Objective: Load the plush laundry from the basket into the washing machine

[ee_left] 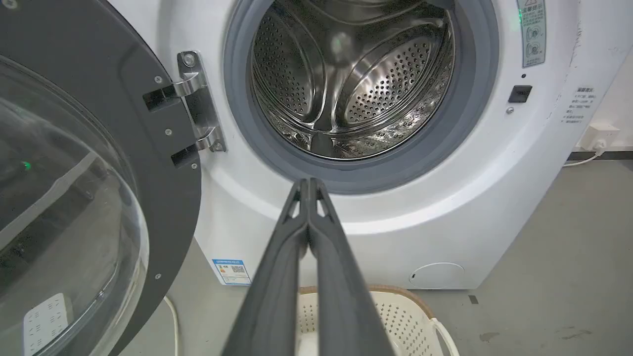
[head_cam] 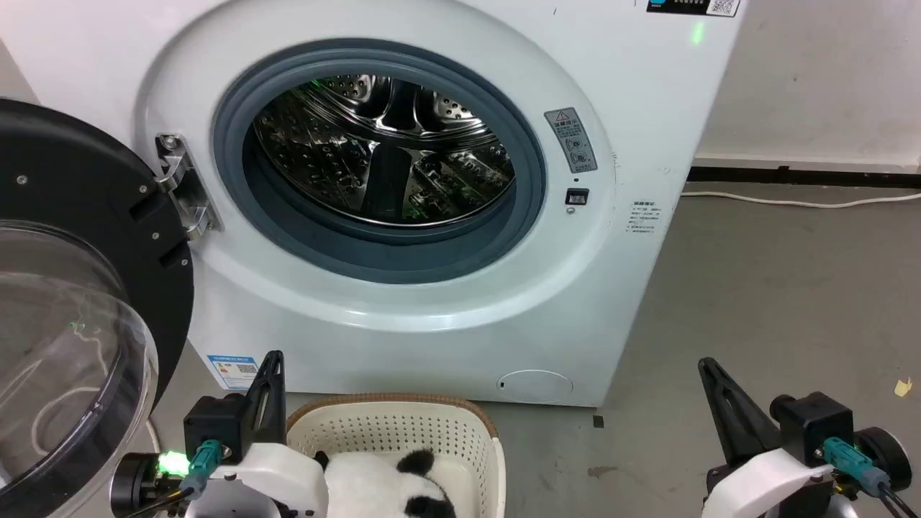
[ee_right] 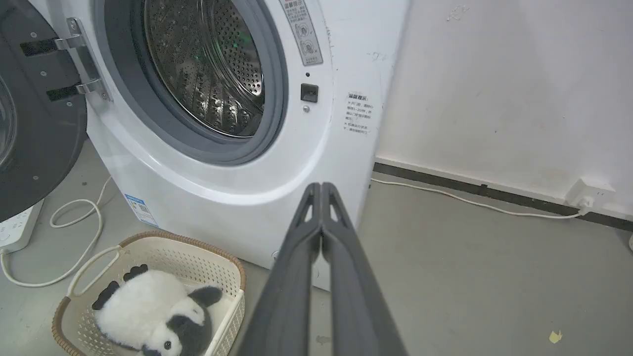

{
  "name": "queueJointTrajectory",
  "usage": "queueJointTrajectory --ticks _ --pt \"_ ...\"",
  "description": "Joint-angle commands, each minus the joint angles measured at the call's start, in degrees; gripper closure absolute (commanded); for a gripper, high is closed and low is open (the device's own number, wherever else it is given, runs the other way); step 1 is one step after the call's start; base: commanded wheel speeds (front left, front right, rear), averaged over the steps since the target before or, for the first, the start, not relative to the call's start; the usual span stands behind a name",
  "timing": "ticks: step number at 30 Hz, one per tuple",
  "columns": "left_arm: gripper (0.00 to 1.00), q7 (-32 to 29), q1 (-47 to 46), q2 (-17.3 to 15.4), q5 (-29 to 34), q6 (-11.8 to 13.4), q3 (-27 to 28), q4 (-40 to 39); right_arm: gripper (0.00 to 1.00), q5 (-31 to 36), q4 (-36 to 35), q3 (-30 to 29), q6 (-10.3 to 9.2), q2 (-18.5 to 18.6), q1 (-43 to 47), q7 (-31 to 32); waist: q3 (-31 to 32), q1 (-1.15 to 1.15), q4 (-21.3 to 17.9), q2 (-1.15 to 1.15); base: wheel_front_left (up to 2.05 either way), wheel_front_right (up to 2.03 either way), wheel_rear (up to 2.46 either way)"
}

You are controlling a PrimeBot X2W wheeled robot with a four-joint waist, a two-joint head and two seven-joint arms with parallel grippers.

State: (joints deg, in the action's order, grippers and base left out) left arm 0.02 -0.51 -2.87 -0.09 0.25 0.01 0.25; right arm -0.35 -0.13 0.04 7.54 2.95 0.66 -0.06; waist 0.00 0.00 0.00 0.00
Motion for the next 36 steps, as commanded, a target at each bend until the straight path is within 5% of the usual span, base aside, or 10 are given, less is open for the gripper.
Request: queueJointTrajectory --ticks 1,30,31,36 --pt "1.0 -0.02 0.51 0.0 0.09 -0.25 -0.01 -0.25 1.0 0.35 0.13 -0.04 -0.05 -0.07 -0.66 0.06 0.0 0.0 0.0 0.0 0.0 0.0 0.0" --pt "1.0 -0.02 0.51 0.0 0.09 -0.25 -0.01 -0.25 1.0 0.35 0.13 -0.04 -0.05 -0.07 -0.66 0.06 0.0 0.0 0.0 0.0 0.0 0.0 0.0" --pt "0.0 -0.01 -0.02 0.02 -0.08 0.01 0.0 0.03 0.0 -0.11 0.15 -0.11 0.01 -0.03 0.0 -0.15 0.0 0.0 0.0 0.0 0.0 0.0 0.0" --pt "0.0 0.09 -0.01 0.02 -0.08 0.08 -0.03 0.07 0.0 -0.21 0.3 -0.11 0.01 0.0 0.06 -0.12 0.02 0.0 0.0 0.0 0.0 0.0 0.0"
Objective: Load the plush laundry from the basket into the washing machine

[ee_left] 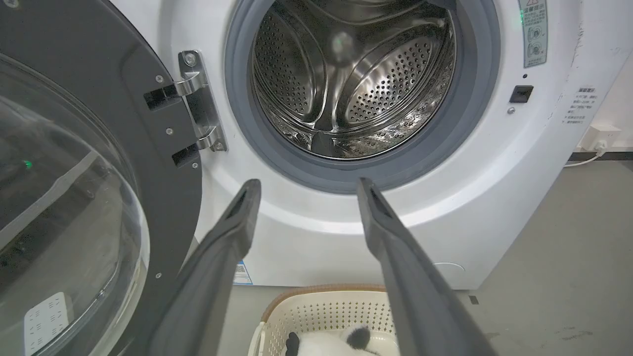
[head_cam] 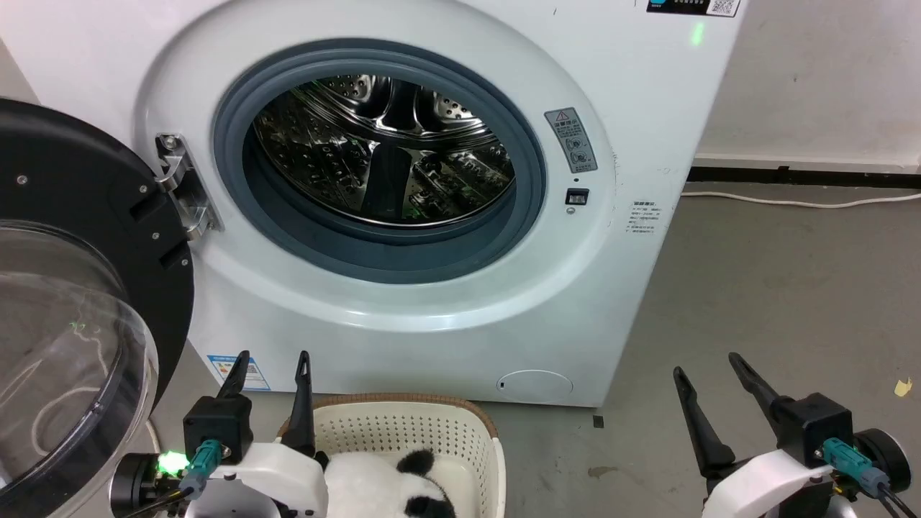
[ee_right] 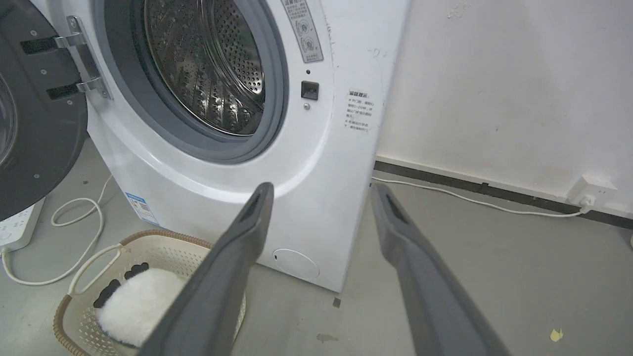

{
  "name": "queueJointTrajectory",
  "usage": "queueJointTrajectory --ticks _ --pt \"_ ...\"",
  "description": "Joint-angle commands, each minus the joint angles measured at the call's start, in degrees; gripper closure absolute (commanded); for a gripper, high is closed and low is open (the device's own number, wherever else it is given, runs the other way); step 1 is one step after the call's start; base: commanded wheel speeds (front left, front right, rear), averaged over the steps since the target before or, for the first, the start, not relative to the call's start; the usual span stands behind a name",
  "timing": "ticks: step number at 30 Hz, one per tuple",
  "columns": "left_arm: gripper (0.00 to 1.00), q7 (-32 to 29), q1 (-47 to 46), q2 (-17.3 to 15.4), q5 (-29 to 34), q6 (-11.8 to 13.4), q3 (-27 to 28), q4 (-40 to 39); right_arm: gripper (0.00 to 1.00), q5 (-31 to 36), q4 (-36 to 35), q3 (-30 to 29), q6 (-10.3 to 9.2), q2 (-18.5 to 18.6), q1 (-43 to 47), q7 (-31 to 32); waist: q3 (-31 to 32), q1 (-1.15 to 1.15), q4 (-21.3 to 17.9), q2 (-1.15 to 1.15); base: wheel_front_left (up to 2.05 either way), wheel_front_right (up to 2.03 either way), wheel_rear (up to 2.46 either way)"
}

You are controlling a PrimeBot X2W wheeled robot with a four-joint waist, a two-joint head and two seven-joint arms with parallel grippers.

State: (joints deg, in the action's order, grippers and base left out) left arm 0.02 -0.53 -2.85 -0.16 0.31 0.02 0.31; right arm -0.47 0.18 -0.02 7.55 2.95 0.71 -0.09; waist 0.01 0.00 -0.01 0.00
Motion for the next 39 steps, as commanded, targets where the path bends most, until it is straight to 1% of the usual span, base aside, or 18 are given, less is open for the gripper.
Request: queueJointTrajectory --ticks 1,12,20,31,39 --pt "0.0 0.21 0.02 0.0 -0.02 0.04 -0.13 0.01 0.0 -0.18 0.0 -0.09 0.0 0.0 0.04 -0.2 0.05 0.0 0.0 0.0 0.0 0.0 0.0" --pt "0.0 1.52 0.26 0.0 -0.2 0.36 -1.2 0.12 0.0 -0.69 -0.14 -0.54 -0.01 -0.01 0.29 -1.52 -0.06 0.0 -0.24 0.0 0.0 0.0 0.0" --pt "0.0 2.48 -0.08 0.0 -0.71 0.45 -2.22 1.55 0.0 -1.12 -0.33 -0.77 -0.01 -0.01 -0.06 -2.47 -1.81 0.0 -0.93 0.0 0.0 0.0 0.0" --pt "0.0 1.95 -2.41 -0.24 -1.98 0.27 -3.31 6.48 0.0 -2.02 -0.74 -0.24 -0.02 -0.02 -1.66 -3.78 -6.13 0.0 -2.88 0.0 0.0 0.0 0.0" --pt "0.0 -0.62 -4.76 -1.64 -3.06 0.02 -3.48 11.43 0.0 -3.24 -1.39 0.49 -0.02 -0.02 -3.01 -4.74 -9.89 0.0 -5.21 0.0 0.0 0.0 0.0"
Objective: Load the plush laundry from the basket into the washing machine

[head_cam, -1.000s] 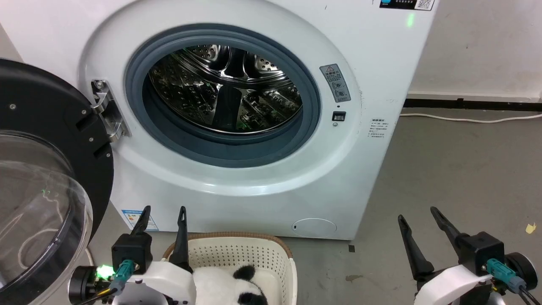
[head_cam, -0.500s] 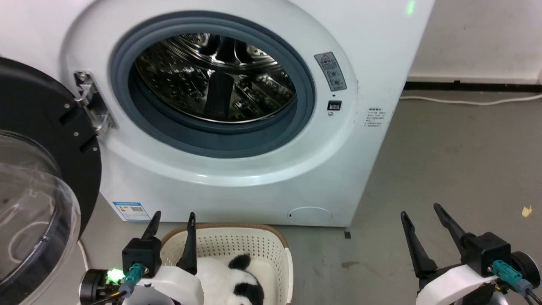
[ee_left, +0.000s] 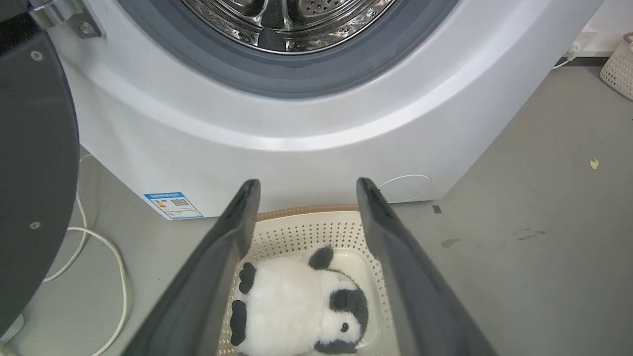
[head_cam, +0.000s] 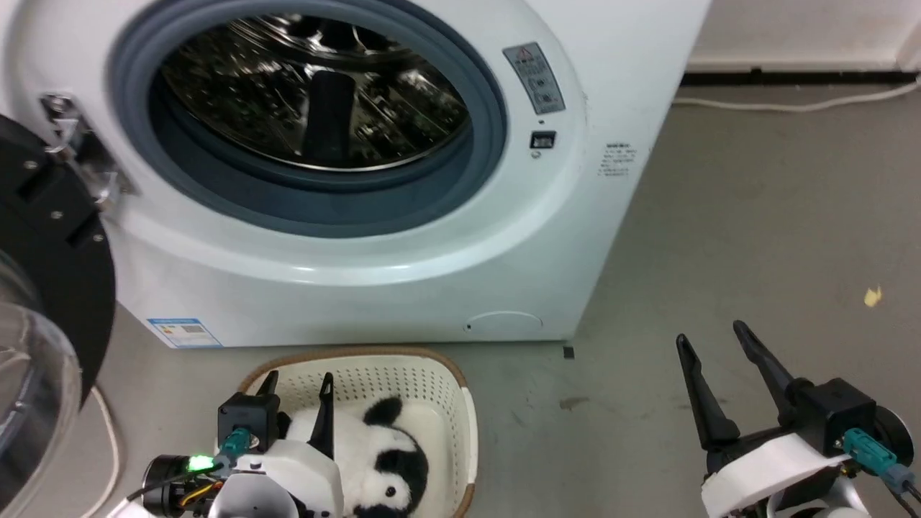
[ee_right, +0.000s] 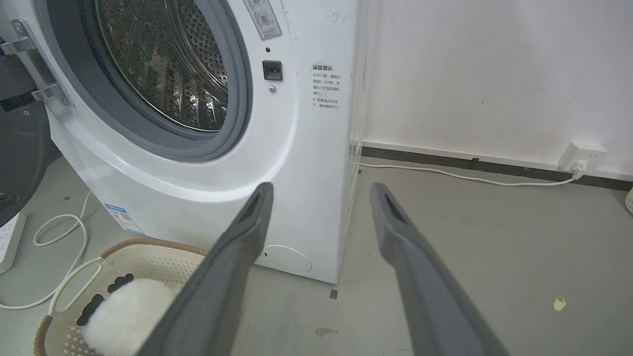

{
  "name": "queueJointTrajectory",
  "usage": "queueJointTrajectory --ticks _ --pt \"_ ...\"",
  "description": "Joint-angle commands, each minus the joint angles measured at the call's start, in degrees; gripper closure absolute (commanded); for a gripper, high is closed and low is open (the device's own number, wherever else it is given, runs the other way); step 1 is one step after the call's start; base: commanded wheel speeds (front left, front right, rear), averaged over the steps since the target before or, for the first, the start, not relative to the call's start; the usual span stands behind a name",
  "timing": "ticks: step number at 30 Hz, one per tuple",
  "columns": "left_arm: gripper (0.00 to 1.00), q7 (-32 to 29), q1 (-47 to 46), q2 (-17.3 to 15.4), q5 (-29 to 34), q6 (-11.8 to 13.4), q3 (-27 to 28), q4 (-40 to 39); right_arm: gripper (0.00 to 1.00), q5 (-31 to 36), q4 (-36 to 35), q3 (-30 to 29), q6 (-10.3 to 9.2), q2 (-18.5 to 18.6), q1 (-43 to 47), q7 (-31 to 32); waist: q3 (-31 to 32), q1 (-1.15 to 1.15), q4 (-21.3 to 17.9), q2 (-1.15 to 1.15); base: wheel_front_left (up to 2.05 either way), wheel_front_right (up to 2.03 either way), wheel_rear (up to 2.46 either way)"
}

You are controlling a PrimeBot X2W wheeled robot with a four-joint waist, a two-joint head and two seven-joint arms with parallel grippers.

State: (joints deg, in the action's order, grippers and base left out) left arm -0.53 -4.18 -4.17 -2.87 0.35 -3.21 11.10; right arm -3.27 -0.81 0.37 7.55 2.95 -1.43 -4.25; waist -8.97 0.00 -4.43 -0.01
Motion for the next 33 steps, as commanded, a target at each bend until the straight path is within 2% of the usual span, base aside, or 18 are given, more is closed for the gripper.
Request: queueJointTrajectory --ticks 1,21,33 --pt "0.0 -0.07 -1.11 -0.32 -0.35 -0.01 -0.25 0.64 0.0 -0.44 -0.4 0.11 -0.02 -0.02 -0.87 -0.58 -0.92 0.0 -0.79 0.01 0.0 0.0 0.0" --pt "0.0 -3.3 -6.01 -5.93 -5.44 -0.36 1.8 13.02 0.0 -5.55 -0.54 2.03 -0.03 -0.04 -4.76 -2.96 -10.35 0.0 -7.59 0.01 0.0 0.0 0.0" --pt "0.0 -4.75 -9.68 -9.49 -8.38 1.43 3.23 20.29 0.0 -8.05 -0.67 2.81 -0.04 -0.04 -6.81 -4.39 -16.56 0.0 -11.41 0.01 0.0 0.0 0.0"
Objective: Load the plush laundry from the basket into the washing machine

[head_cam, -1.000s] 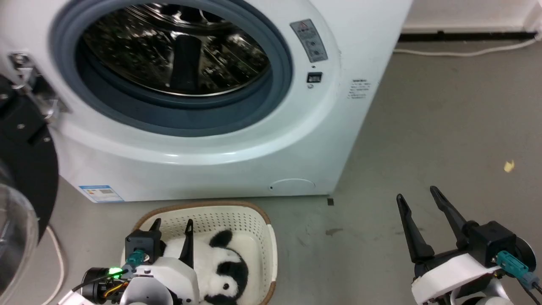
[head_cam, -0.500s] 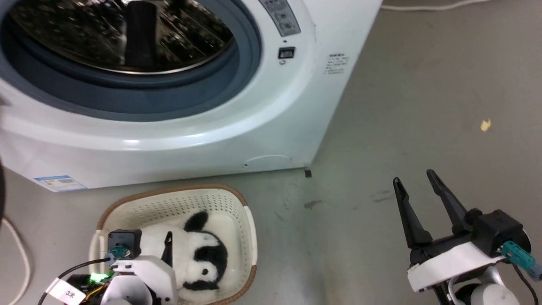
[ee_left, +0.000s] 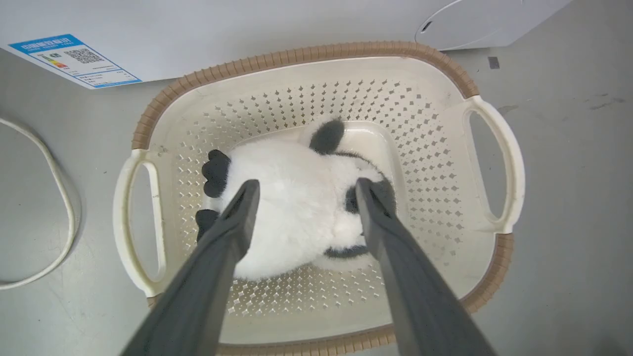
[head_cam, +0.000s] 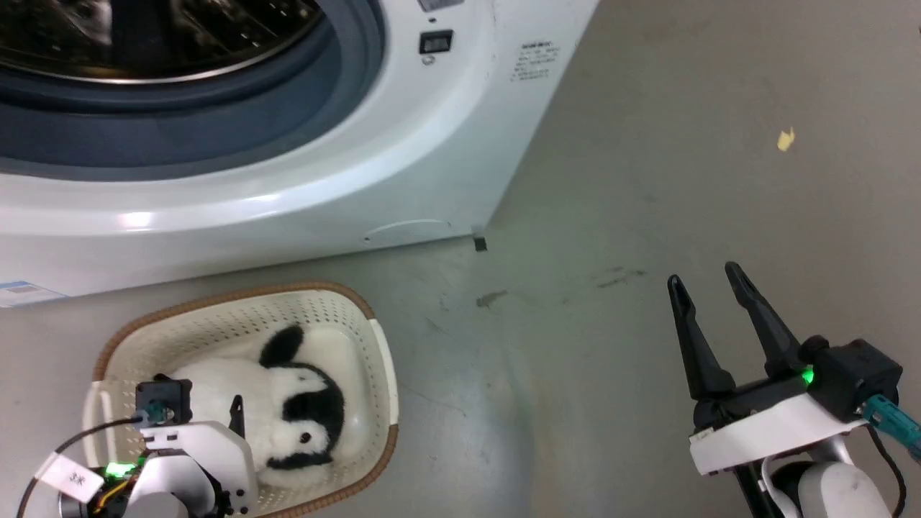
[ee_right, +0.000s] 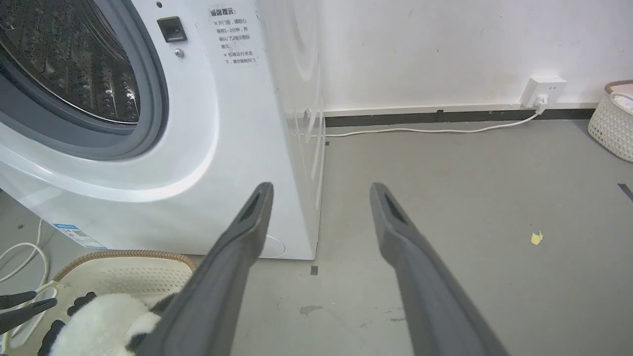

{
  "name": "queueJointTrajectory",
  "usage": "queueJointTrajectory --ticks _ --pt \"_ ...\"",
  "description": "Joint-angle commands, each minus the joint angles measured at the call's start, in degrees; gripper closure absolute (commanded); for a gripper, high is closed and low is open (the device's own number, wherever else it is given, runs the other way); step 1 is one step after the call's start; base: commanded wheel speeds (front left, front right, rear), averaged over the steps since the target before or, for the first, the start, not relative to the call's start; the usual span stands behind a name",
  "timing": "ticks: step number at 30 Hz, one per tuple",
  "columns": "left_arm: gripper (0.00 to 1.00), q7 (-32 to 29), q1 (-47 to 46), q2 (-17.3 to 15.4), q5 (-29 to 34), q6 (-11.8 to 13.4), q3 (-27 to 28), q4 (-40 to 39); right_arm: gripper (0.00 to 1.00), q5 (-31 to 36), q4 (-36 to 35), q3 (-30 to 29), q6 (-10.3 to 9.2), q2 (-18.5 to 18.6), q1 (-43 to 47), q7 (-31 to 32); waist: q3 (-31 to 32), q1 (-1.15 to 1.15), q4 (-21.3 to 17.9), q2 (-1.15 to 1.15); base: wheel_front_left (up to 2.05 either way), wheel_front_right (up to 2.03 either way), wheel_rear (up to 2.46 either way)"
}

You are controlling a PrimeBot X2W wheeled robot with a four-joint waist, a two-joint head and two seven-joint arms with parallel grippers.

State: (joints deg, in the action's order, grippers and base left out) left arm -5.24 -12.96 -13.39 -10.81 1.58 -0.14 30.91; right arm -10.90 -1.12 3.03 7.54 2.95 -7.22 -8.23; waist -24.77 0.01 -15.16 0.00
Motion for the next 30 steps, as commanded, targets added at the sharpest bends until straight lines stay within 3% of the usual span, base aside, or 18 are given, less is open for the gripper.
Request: queueJointTrajectory --ticks 1,18,30 --pt "0.0 -0.36 -1.29 -0.63 -0.5 0.09 -0.02 1.02 0.0 -0.61 -0.39 0.23 -0.03 -0.04 -1.18 -0.52 -1.27 -0.01 -0.95 0.0 0.0 0.0 0.0" --pt "0.0 -7.69 -9.31 -6.29 -2.18 -0.59 -2.4 9.83 0.0 -3.77 -0.81 2.03 -0.04 -0.05 -4.11 -2.55 -10.23 -0.01 -5.35 0.0 0.0 0.0 0.0" --pt "0.0 -12.68 -14.82 -10.52 -1.62 1.37 -5.3 15.26 0.0 -6.59 -1.45 2.67 -0.04 -0.06 -4.76 -3.98 -16.32 -0.01 -7.63 0.0 0.0 0.0 0.0"
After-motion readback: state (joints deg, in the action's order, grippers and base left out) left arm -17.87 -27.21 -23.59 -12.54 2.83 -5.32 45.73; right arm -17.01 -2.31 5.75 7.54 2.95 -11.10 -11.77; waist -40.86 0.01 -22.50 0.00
